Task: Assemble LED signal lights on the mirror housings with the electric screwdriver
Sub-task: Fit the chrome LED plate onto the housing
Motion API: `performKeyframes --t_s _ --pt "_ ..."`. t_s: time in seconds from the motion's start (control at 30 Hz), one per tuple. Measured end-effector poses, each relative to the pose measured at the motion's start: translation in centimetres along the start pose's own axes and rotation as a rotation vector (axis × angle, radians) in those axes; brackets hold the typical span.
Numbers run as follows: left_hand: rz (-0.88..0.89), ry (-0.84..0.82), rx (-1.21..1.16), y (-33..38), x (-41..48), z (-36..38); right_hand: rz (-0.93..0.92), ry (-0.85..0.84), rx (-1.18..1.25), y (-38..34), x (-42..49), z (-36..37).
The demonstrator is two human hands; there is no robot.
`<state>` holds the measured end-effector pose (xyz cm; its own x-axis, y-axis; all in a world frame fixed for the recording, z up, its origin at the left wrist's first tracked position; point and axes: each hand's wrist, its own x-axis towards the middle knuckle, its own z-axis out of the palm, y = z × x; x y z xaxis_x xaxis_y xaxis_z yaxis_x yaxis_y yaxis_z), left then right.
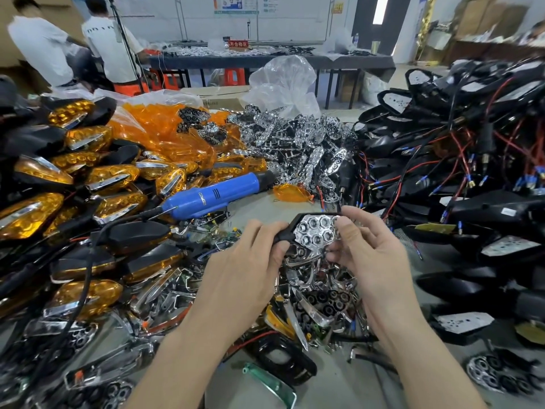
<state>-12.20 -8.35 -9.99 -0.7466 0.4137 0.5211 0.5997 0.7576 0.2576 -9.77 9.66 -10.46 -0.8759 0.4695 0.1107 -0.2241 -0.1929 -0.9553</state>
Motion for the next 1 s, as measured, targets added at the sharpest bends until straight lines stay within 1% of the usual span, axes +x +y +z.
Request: performKeyframes --t_s 0.27,0.43,0.53,0.67,0.77,0.9,1.0 --pt "-0.019 -0.011 -0.013 -0.1 0.0 -0.1 -0.006 0.015 0.067 -0.4 0.0 -0.5" --pt "-0.032 -0.015 -0.021 -0.1 0.0 -0.3 0.016 -0.010 0.123 -0.6 0.1 -0.7" --pt "-0.029 -0.020 0.001 -0.1 0.0 -0.3 0.015 0.013 0.144 -0.8 0.2 -1.4" --pt "-0.019 -0.020 -0.020 -0.2 -0.1 -0.2 0.117 -0.005 0.311 -1.2 0.4 -2.2" --pt "0.005 -0.006 -0.045 -0.2 -0.1 -0.1 0.207 -0.055 0.406 -1.6 0.4 -2.3" --pt "0.061 0.022 -0.087 0.1 0.0 -0.1 0.247 -0.161 0.517 -1.7 -0.3 -1.5" --pt "0.086 0.030 -0.063 0.3 0.0 0.2 0.279 -0.168 0.692 -1.5 -0.4 -0.7"
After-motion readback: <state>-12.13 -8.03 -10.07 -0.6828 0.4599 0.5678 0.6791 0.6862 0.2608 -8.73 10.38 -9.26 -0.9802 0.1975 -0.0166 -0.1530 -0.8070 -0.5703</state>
